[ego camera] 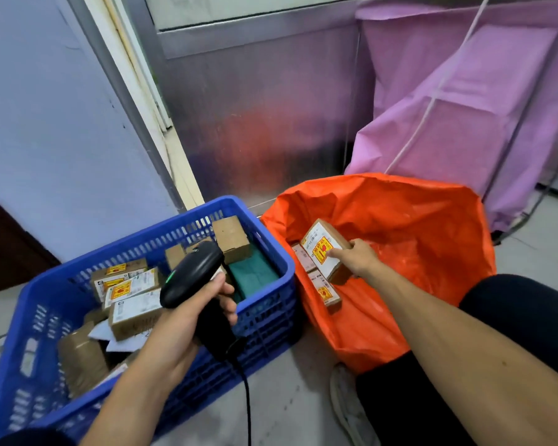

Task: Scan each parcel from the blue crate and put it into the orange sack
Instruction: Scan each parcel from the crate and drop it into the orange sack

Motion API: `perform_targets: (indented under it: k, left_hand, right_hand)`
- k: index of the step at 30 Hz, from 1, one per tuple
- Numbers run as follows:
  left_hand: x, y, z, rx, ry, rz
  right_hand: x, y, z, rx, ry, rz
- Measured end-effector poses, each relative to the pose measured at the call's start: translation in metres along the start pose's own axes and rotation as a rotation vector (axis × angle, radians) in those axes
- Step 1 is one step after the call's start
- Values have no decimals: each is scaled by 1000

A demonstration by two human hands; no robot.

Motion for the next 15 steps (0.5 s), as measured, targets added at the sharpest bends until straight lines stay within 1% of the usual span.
perform_targets:
  k: [3,7,10,13,15]
  left_hand:
    - [7,-1,5,2,42,16]
    - [14,-5,12,4,103,24]
    - [19,-10,18,6,107,20]
    - [23,-12,28,3,108,13]
    - [28,-12,36,32,127,21]
  right_hand:
    - [-52,-7,13,40,-139,-10]
    - [-95,-14,13,13,-344,15]
    - [-112,-23,15,-4,-450,34]
    - [-130,-35,19,0,-507,49]
    - [-153,-49,33,14,-533,27]
Point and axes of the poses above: each hand's wrist, its own z-axis towards the middle knuckle, its own y-axis out of the back of the hand, x = y × z, the point moved 1 cm from there along z, towards the middle knuckle, and after that the axes turned 4 degrees about -x, right-handed, at the moved point
